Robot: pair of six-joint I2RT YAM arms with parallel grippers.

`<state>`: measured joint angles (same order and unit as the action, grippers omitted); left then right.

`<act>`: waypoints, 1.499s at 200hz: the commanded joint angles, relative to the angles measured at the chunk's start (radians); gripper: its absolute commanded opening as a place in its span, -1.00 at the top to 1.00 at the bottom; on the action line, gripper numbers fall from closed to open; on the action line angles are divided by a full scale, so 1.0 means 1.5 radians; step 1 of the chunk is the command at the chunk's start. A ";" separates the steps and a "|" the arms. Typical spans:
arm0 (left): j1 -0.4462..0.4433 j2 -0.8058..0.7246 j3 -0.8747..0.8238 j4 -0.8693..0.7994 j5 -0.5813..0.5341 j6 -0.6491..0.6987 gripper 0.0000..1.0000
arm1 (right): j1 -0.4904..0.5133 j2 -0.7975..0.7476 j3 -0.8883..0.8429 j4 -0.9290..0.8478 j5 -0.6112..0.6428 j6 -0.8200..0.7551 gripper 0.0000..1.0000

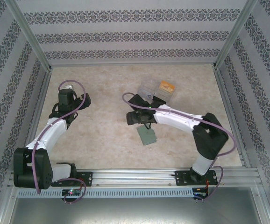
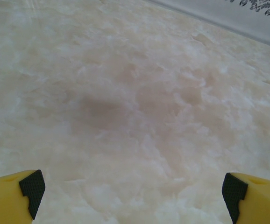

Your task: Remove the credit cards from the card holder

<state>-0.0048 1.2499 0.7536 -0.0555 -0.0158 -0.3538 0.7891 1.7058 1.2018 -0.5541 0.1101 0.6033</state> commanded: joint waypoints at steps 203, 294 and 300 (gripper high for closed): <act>-0.006 0.058 0.048 -0.041 0.236 -0.150 -0.99 | 0.020 0.123 -0.005 0.099 -0.034 0.132 -0.20; -0.124 0.145 0.037 0.000 0.364 -0.256 -0.99 | -0.040 -0.043 -0.148 0.140 -0.070 0.067 -0.36; -0.135 0.155 0.037 0.004 0.373 -0.266 -0.99 | -0.042 -0.040 -0.151 0.139 -0.075 0.065 -0.34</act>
<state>-0.1471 1.4403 0.8028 -0.0895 0.4683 -0.6697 0.7563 1.6478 1.0088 -0.3458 0.0341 0.7326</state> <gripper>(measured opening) 0.994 0.689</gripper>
